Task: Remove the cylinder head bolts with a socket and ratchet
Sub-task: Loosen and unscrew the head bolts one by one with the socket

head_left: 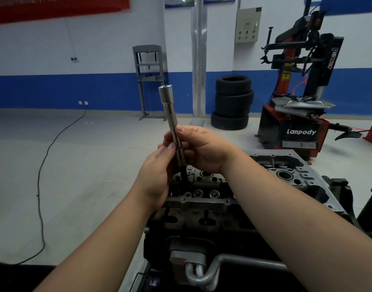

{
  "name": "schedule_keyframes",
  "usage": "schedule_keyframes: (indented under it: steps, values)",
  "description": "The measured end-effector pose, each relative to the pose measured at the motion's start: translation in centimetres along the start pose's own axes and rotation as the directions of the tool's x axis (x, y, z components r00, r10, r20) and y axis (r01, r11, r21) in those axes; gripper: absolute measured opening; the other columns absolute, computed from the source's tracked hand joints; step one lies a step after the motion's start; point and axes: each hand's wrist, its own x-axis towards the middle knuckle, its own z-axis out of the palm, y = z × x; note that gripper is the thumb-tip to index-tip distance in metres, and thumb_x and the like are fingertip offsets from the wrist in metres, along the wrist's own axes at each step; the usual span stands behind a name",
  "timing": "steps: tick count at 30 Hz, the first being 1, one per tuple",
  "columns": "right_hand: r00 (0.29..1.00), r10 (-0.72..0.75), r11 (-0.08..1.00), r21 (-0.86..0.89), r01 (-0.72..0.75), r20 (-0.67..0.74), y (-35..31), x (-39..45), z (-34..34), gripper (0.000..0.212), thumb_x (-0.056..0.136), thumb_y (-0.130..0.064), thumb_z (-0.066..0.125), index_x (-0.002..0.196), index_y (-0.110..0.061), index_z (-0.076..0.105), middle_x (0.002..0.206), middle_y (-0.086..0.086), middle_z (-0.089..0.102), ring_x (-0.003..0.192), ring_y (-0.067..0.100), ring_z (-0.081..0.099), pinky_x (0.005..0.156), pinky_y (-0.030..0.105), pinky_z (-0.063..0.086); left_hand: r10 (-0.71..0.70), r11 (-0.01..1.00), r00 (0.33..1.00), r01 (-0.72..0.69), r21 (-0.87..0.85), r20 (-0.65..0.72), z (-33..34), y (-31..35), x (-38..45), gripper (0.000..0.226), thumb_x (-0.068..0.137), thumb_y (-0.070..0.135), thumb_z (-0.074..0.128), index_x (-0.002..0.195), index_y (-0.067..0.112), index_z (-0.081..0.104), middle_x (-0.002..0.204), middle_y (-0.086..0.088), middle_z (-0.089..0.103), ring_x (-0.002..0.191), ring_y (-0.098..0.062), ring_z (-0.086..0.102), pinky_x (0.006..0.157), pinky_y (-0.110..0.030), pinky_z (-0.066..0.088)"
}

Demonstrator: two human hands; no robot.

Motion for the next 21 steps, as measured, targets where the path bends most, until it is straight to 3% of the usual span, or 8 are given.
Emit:
schedule_keyframes:
  steps: [3,8,10,13,16,18,21]
  values:
    - [1.000,-0.006,1.000,0.002,0.006,-0.001,0.03,0.13,0.01,0.029,0.098,-0.036,0.050,0.104,-0.014,0.068,0.100,0.003,0.069,0.095,0.018,0.065,0.082,0.030,0.055,0.015,0.999,0.999,-0.013,0.031,-0.045,0.30,0.01,-0.14,0.025,0.086,0.044,0.060,0.096,0.032,0.079,0.108,-0.005,0.076,0.105,-0.016,0.073,0.100,-0.041,0.052]
    - [0.998,-0.059,0.998,0.008,0.059,0.004,0.38,0.50,-0.10,0.013,0.092,-0.024,0.056,0.096,-0.014,0.063,0.094,0.004,0.065,0.109,0.034,0.053,0.108,0.058,0.038,0.104,0.991,0.994,-0.100,0.088,-0.037,0.82,-0.01,-0.19,0.018,0.078,0.040,0.071,0.094,0.044,0.079,0.120,-0.009,0.072,0.111,-0.014,0.071,0.091,-0.027,0.058]
    - [0.999,-0.052,0.999,-0.003,0.052,0.003,0.38,0.48,-0.15,0.015,0.093,-0.024,0.056,0.095,-0.012,0.063,0.091,0.004,0.066,0.108,0.035,0.051,0.103,0.056,0.040,0.105,0.990,0.994,-0.102,0.099,-0.031,0.79,-0.04,-0.20,0.019,0.079,0.043,0.071,0.097,0.046,0.079,0.119,-0.006,0.072,0.113,-0.013,0.070,0.094,-0.029,0.057]
    - [1.000,-0.017,1.000,-0.022,0.017,0.010,0.16,0.30,-0.10,0.025,0.096,-0.033,0.052,0.099,-0.011,0.065,0.091,0.005,0.068,0.095,0.030,0.059,0.088,0.041,0.048,0.057,0.995,0.998,-0.056,0.077,-0.018,0.60,0.04,-0.24,0.025,0.088,0.055,0.061,0.100,0.044,0.079,0.119,0.002,0.075,0.116,-0.011,0.068,0.100,-0.033,0.050]
    - [1.000,0.002,1.000,-0.014,-0.002,0.003,0.02,0.20,0.02,0.034,0.100,-0.038,0.047,0.103,-0.009,0.064,0.085,0.000,0.068,0.080,0.016,0.062,0.077,0.030,0.051,0.032,0.999,0.999,-0.032,0.026,-0.022,0.14,-0.06,-0.11,0.027,0.097,0.044,0.056,0.100,0.036,0.081,0.114,0.000,0.076,0.113,-0.014,0.070,0.094,-0.031,0.050]
    - [1.000,0.008,1.000,-0.017,-0.008,-0.011,0.05,0.25,0.08,0.036,0.098,-0.041,0.048,0.104,-0.011,0.065,0.093,0.003,0.068,0.089,0.020,0.062,0.077,0.029,0.052,0.036,0.999,0.998,-0.034,0.037,-0.045,0.15,-0.19,-0.03,0.028,0.090,0.044,0.058,0.102,0.028,0.079,0.107,-0.001,0.077,0.106,-0.015,0.072,0.091,-0.031,0.051]
    - [1.000,-0.009,1.000,-0.011,0.009,-0.028,0.10,0.34,0.21,0.033,0.093,-0.042,0.050,0.104,-0.015,0.064,0.100,0.004,0.065,0.099,0.022,0.061,0.090,0.039,0.049,0.075,0.995,0.994,-0.070,0.066,-0.079,0.38,-0.53,0.25,0.025,0.082,0.045,0.068,0.100,0.030,0.076,0.103,-0.003,0.078,0.103,-0.018,0.074,0.094,-0.037,0.053]
